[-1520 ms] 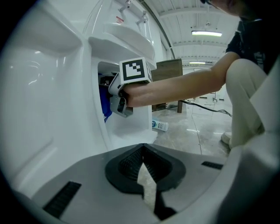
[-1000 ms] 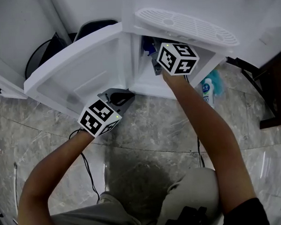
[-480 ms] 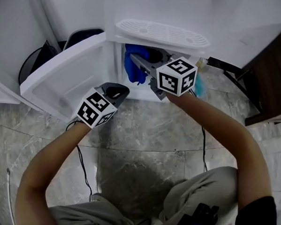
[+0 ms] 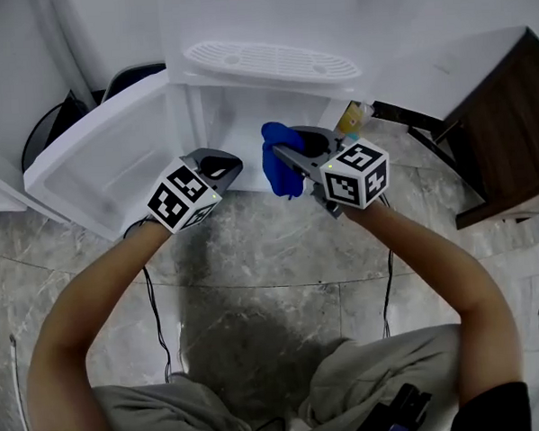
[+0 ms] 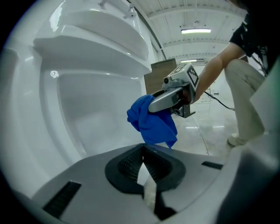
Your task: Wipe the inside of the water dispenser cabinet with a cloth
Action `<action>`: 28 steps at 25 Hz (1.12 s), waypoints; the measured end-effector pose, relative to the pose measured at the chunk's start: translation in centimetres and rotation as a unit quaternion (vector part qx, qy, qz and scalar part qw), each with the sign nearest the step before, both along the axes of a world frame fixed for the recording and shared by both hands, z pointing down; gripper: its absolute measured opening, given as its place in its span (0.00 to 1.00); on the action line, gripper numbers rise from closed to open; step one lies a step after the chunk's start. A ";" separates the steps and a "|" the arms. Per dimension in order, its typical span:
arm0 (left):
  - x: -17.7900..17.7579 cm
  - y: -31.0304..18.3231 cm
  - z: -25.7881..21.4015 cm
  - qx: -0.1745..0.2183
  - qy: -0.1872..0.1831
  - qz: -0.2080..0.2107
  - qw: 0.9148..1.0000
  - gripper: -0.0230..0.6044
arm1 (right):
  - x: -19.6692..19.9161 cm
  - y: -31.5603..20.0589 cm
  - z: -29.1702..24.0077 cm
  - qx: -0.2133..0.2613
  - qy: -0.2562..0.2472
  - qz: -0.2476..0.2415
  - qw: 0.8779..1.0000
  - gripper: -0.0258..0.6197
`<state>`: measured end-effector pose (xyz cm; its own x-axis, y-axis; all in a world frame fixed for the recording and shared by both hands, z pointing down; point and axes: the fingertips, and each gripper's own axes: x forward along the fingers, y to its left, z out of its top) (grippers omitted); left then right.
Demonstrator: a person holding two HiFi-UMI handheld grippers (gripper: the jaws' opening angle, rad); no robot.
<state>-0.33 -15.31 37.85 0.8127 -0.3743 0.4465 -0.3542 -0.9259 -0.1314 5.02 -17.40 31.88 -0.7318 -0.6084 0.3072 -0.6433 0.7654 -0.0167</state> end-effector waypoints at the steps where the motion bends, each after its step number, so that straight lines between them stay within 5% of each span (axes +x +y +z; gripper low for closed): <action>1: 0.0 0.2 0.3 0.002 -0.007 0.003 1.000 0.05 | 0.2 0.1 0.5 -0.006 0.003 -0.001 1.000 0.22; 13: 0.3 1.0 0.5 0.016 -0.039 0.015 0.999 0.05 | -1.1 1.4 2.8 -0.021 0.031 -0.051 0.998 0.22; 28: -0.1 1.5 -0.1 0.021 -0.044 0.007 0.999 0.05 | -0.5 1.4 3.4 -0.017 0.067 -0.052 0.996 0.22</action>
